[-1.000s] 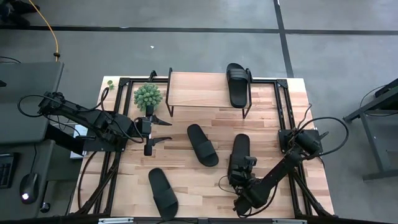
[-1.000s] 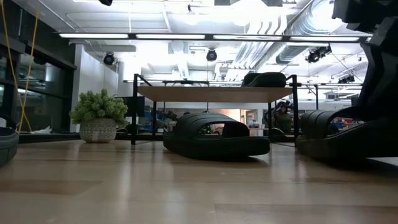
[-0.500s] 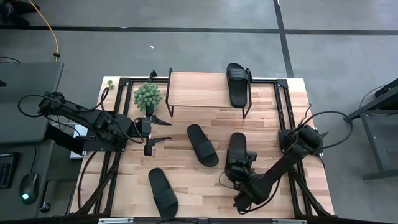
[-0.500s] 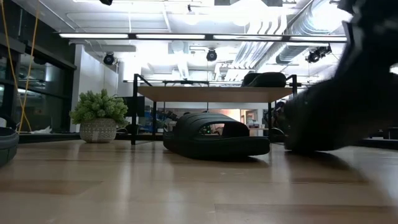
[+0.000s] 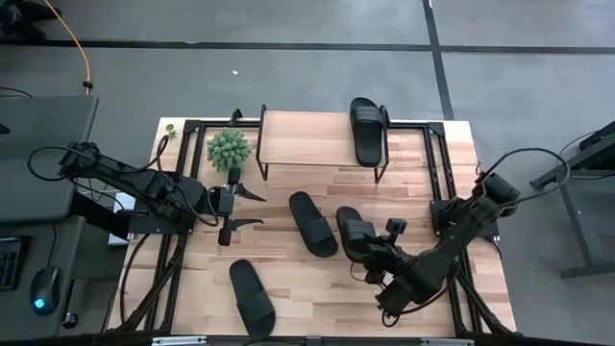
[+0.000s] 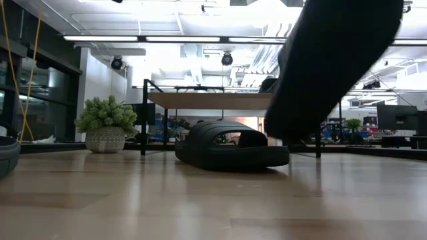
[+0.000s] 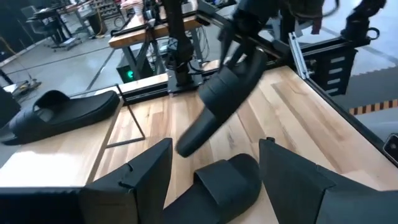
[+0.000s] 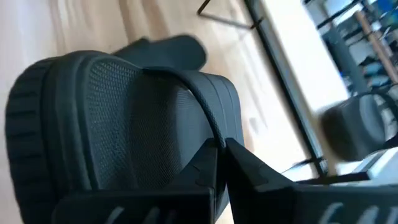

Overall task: Pick and place slides into the shelf
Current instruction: Put the black slide on the shelf

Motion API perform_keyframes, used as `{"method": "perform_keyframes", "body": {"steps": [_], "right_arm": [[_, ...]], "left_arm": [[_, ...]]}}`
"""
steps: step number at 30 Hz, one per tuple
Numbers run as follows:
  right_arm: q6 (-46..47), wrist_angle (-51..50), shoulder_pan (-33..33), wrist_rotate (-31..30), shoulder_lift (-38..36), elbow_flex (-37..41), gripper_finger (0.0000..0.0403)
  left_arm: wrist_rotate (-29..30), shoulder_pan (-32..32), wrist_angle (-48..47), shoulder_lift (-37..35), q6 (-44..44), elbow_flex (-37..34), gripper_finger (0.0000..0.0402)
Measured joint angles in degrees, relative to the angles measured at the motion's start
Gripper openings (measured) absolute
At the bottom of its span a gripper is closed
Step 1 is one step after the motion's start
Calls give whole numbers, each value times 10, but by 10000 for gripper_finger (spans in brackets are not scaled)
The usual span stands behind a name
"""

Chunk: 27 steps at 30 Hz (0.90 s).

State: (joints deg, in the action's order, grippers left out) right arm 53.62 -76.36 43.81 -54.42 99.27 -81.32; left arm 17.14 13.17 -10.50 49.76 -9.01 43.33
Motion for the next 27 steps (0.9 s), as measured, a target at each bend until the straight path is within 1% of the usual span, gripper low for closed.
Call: {"method": "perform_keyframes", "body": {"steps": [4, 7, 12, 15, 18, 23, 27], "right_arm": [[-19, 1, -1, -35, -31, 0, 0], [-38, 10, -1, -70, -50, 0, 0], [-85, 47, -5, -109, -77, 0, 0], [-120, 89, -11, -140, -90, 0, 0], [-175, 142, -19, -156, -101, 0, 0], [-279, 249, -36, -158, -118, 0, 0], [-395, 358, -45, -142, -132, 0, 0]], "left_arm": [[-4, 0, 0, 0, -10, 0, 221], [-31, 0, -2, 0, -14, 0, 221], [-63, 0, 1, 0, -30, 0, 221], [-66, 0, 2, 0, -33, 0, 221], [-66, 0, 2, 0, -41, 0, 221], [-66, 0, 2, 0, -43, 0, 221], [-66, 0, 2, 0, -49, 0, 221]]}}
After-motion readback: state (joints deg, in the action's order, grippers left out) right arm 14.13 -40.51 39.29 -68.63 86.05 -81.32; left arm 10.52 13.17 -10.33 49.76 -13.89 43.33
